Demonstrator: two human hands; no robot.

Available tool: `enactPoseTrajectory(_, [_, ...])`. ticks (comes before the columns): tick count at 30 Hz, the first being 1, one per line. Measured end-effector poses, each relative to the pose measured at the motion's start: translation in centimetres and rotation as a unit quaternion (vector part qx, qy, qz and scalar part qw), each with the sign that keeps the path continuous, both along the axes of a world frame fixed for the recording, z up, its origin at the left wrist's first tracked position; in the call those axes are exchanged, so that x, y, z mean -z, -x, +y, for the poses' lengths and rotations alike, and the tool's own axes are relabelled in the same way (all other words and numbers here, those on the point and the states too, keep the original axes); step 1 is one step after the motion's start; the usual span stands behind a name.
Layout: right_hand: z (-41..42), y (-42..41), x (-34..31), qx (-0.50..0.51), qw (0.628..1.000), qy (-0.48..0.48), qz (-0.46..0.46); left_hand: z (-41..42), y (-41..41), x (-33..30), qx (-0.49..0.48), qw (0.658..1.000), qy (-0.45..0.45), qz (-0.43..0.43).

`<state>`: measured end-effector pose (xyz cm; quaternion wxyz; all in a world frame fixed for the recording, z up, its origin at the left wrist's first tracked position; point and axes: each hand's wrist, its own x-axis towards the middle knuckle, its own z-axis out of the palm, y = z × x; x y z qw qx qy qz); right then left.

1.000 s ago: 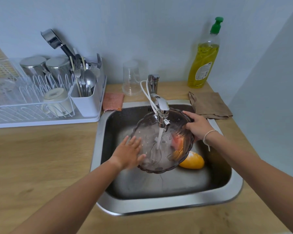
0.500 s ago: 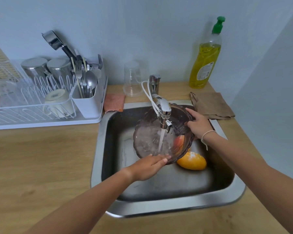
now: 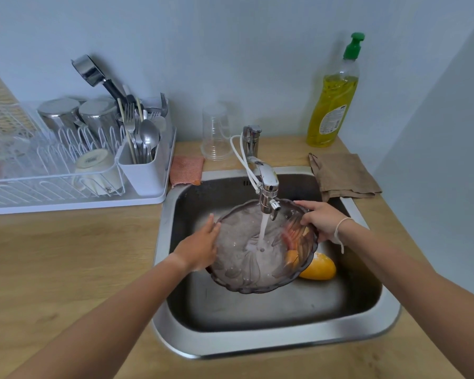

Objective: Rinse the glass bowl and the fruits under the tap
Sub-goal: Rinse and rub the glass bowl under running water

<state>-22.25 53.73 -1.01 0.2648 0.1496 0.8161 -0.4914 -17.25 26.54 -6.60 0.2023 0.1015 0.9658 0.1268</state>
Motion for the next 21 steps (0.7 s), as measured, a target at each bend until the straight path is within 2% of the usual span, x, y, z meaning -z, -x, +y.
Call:
enactPoseTrajectory(5, [0.1, -0.8, 1.3, 0.033, 0.996, 0.062, -0.045, -0.3, 0.5, -0.8, -0.118, 0.985, -0.122, 0.043])
enactPoseTrajectory(8, [-0.3, -1.5, 2.3, 0.054, 0.992, 0.096, -0.06, -0.3, 0.9, -1.4, -0.165, 0.972, -0.161, 0.051])
enactPoseTrajectory(15, [-2.9, -2.4, 4.8, 0.085, 0.986, 0.138, -0.028, -1.6, 1.4, -2.9, -0.185, 0.968, -0.118, 0.122])
enactPoseTrajectory(21, [-3.6, -2.9, 4.7, 0.087, 0.987, 0.107, 0.088, -2.1, 1.7, -2.6, -0.18, 0.963, -0.129, 0.152])
